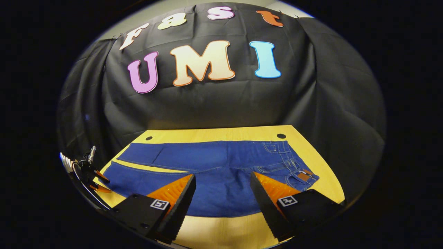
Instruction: Grasp the waist and the cuffs of the jeans and fold them to make the two legs overlap; first hold the waist and fold one-third of the jeans toward the cuffs, then hold the cuffs and fold the remaining one-third in the same direction to finish folding.
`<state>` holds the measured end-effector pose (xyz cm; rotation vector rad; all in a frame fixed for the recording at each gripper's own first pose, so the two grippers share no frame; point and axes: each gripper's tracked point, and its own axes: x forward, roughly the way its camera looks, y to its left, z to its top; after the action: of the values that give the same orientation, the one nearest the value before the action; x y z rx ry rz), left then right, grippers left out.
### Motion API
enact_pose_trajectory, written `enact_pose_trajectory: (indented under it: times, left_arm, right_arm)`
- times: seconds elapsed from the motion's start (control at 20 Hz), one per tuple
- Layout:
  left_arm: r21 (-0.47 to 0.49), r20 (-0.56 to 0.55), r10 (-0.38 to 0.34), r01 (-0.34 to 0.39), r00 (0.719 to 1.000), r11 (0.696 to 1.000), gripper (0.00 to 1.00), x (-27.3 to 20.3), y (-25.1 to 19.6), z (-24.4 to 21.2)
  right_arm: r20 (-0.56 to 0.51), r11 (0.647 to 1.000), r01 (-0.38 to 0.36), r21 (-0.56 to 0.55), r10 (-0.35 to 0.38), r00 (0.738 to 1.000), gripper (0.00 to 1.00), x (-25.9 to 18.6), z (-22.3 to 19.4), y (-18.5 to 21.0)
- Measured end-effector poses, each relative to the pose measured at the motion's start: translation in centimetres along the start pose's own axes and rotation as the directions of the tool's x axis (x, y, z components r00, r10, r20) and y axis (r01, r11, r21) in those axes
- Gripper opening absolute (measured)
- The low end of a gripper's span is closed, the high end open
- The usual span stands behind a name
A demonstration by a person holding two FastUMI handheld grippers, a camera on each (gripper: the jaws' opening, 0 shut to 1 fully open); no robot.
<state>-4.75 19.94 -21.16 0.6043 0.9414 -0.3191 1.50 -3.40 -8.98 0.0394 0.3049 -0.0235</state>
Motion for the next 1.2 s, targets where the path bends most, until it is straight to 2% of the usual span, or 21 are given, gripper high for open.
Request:
enact_pose_trajectory:
  times: [0.25, 0.45, 0.5, 0.55, 0.6, 0.65, 0.7, 0.8, 0.85, 0.9, 0.95, 1.05, 1.2]
  left_arm:
    - [-0.018, -0.055, -0.05, 0.049, 0.997, 0.999, 0.92, 0.3, 0.0, -0.2]
    - [0.02, -0.114, -0.062, 0.065, 0.992, 0.998, 0.91, 0.4, -0.1, -0.4]
    - [0.018, -0.122, -0.062, 0.065, 0.991, 0.998, 0.95, 0.4, -0.2, -0.3]
    - [0.019, -0.127, -0.061, 0.064, 0.99, 0.998, 0.95, 0.4, -0.3, -0.4]
    - [0.025, -0.132, -0.058, 0.061, 0.99, 0.998, 0.89, 0.4, -0.2, -0.3]
    - [0.025, -0.131, -0.054, 0.058, 0.99, 0.998, 0.86, 0.7, -0.2, -0.3]
    - [0.032, -0.125, -0.051, 0.056, 0.991, 0.998, 0.79, 0.7, -0.2, -0.1]
    - [0.056, -0.116, -0.044, 0.05, 0.992, 0.997, 0.57, 0.7, -0.3, 0.1]
    - [0.058, -0.118, -0.038, 0.045, 0.992, 0.997, 0.46, 0.8, -0.4, 0.1]
    - [0.053, -0.111, -0.018, 0.024, 0.994, 0.998, 0.34, 0.9, 0.0, 0.5]
    - [0.043, -0.112, 0.005, 0.0, 0.994, 0.999, 0.25, 1.0, 0.5, 0.7]
    - [0.009, -0.109, 0.004, -0.003, 0.994, 1.0, 0.0, 0.8, 0.4, 0.6]
    - [-0.015, -0.089, 0.004, -0.006, 0.996, 1.0, 0.0, 0.9, 0.4, 0.9]
  right_arm:
    - [-0.022, 1.0, -0.005, -0.016, 0.004, 1.0, 0.94, 0.2, -0.9, 0.2]
    - [-0.033, 1.0, -0.017, -0.016, 0.016, 0.999, 0.94, 0.5, -1.5, 0.7]
    - [-0.035, 1.0, -0.019, -0.018, 0.018, 0.999, 0.98, 0.5, -1.8, 0.8]
    - [-0.039, 1.0, -0.023, -0.02, 0.022, 0.999, 0.98, 0.6, -2.0, 0.9]
    - [-0.045, 0.999, -0.031, -0.02, 0.031, 0.998, 0.94, 0.6, -2.2, 1.1]
    - [-0.051, 0.999, -0.036, -0.022, 0.035, 0.998, 0.94, 0.7, -2.5, 1.2]
    - [-0.057, 0.999, -0.039, -0.026, 0.038, 0.998, 0.98, 0.7, -2.7, 1.2]
    - [-0.071, 0.998, -0.052, -0.026, 0.05, 0.996, 0.94, 0.9, -3.0, 1.5]
    - [-0.079, 0.998, -0.061, -0.022, 0.059, 0.995, 0.98, 1.0, -3.1, 1.6]
    - [-0.086, 0.997, -0.069, -0.02, 0.067, 0.994, 0.94, 1.2, -3.2, 1.7]
    - [-0.092, 0.997, -0.075, -0.021, 0.072, 0.993, 0.94, 1.3, -3.3, 1.6]
    - [-0.106, 0.996, -0.086, -0.032, 0.082, 0.991, 0.94, 1.8, -3.9, 1.3]
    - [-0.148, 0.991, -0.105, -0.077, 0.093, 0.985, 0.94, 2.5, -5.0, 0.1]
